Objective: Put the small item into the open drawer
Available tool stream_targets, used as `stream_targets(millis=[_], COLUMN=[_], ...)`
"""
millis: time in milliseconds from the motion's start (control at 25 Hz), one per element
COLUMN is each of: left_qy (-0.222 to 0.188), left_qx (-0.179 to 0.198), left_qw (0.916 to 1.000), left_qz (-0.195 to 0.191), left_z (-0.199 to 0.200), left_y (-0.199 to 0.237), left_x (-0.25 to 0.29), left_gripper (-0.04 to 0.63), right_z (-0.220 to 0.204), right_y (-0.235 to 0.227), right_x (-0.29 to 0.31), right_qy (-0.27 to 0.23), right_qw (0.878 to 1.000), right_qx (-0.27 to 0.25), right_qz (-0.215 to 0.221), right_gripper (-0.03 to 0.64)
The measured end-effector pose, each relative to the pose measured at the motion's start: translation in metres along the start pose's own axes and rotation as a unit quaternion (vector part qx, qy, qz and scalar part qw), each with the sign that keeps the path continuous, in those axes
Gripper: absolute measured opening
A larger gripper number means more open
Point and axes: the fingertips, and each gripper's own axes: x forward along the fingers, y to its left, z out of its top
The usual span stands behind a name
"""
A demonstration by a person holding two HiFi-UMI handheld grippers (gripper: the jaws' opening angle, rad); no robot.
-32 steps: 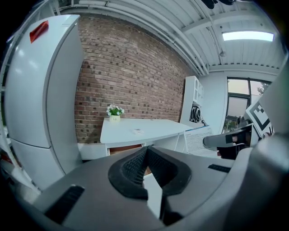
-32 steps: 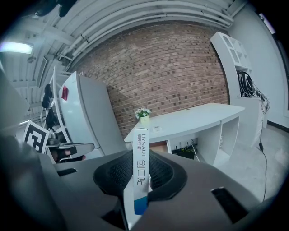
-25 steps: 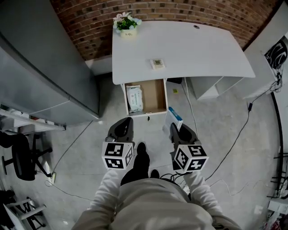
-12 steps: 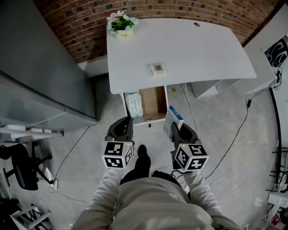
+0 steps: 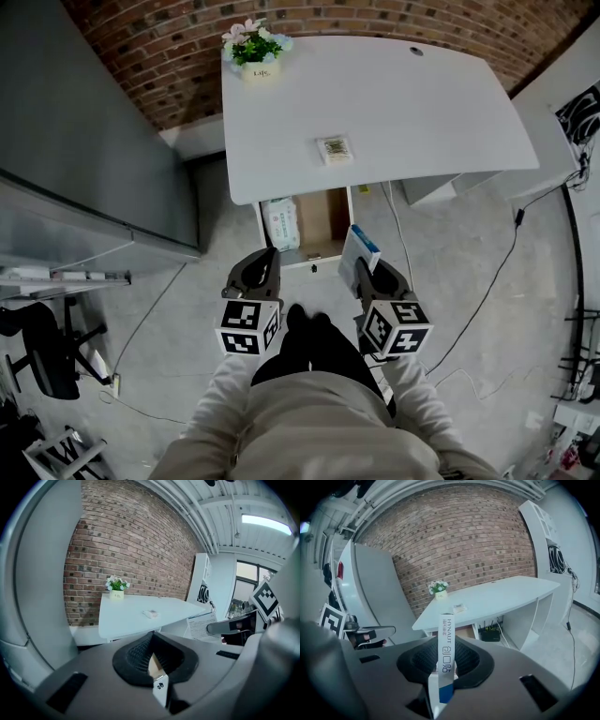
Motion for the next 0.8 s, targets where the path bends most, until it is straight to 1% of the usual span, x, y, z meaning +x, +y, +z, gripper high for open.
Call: stream_targets(millis=[160,280,400,600,800], left_qy=[0.008,0.014,0.019,0.027,0.036], left_qx=[-0.011,-0.008,-0.005,-0.014,-0.02], left_qw=[0.9999,0.9998,0.9997,0.9991,0.9984], left_qz=[0.005,0.009,0.015,0.028,0.038], left_z=[-0.005,-0.007,-0.008,-0.013,-0.02], left_y=[0.004,0.004,0.006,0.014,0.02], left_x=[0.008,0.015,0.022,0.033,0.041], left_gripper=[0.017,0.017,0.017,0.017,0.017], right_z=[0.001,0.0,-0.004,-0.016,-0.027], right_y=[-0.006,-0.013,-0.017,-0.024,-0.034], right_x=[0.01,0.02,0.035,0.067,0.096], right_qy=[0.006,0.015,0.029,0.057,0.079], right_qw=[1.0,1.0,1.0,0.998,0.996], right_qx=[0.002,0.002,-0.001,-0.012,-0.024], right_qz=[0.006,0.007,0.011,0.018,0.014], right_gripper=[0.101,0.101,0.101,0.101,0.101])
